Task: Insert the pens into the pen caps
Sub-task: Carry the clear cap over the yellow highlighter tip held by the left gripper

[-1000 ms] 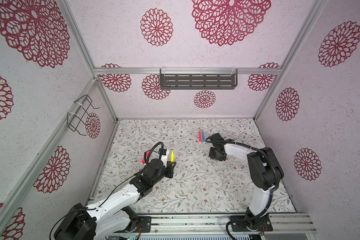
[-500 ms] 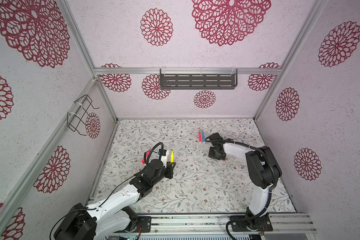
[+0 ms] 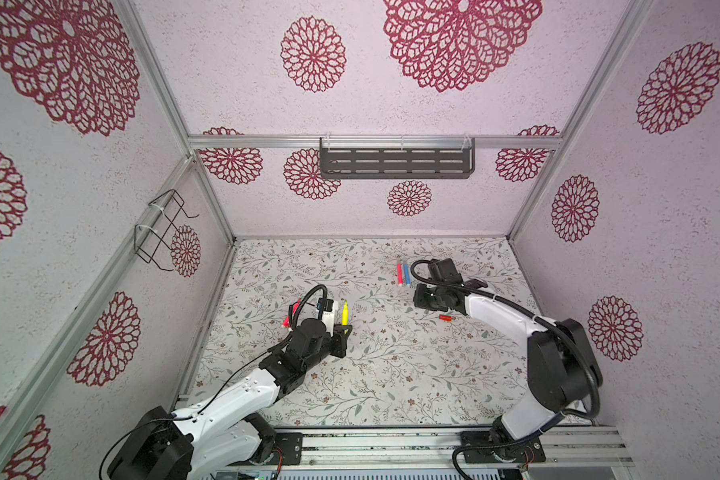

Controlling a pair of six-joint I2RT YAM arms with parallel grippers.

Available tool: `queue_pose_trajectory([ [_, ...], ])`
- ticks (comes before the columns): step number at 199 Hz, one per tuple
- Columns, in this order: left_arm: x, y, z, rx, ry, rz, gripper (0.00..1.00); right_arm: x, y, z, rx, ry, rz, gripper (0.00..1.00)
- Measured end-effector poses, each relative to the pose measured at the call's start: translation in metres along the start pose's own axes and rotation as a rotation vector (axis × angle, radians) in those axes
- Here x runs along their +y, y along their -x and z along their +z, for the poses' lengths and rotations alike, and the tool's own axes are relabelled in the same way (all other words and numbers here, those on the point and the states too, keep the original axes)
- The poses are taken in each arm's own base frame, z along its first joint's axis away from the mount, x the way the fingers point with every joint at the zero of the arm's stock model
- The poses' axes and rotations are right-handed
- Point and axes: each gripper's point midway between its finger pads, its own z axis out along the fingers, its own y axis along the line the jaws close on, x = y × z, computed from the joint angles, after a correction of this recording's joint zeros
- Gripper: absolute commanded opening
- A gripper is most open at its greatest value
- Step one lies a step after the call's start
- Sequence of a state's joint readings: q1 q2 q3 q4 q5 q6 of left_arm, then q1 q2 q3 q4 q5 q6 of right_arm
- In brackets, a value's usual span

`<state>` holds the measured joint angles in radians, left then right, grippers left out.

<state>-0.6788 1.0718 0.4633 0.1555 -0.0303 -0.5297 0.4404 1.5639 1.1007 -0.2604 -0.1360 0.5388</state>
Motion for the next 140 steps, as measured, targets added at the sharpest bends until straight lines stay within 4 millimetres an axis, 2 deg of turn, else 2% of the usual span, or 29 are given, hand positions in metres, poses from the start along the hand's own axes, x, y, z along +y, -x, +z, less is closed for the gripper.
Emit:
queue_pose_trajectory([
  [23, -0.008, 0.004, 0.003, -0.016, -0.039, -0.019, 0.0, 0.035, 0.01, -0.029, -0.109, 0.209, -0.019, 0.06],
  [50, -0.019, 0.0, 0.012, -0.009, -0.085, -0.032, 0.0, 0.065, 0.012, -0.047, -0.178, 0.423, -0.015, 0.09],
  [105, -0.058, -0.017, 0.034, 0.031, -0.223, -0.03, 0.0, 0.103, 0.017, -0.074, -0.258, 0.729, 0.026, 0.1],
  [140, -0.083, -0.01, 0.044, 0.026, -0.295, -0.021, 0.0, 0.126, 0.024, -0.095, -0.305, 0.874, 0.008, 0.1],
])
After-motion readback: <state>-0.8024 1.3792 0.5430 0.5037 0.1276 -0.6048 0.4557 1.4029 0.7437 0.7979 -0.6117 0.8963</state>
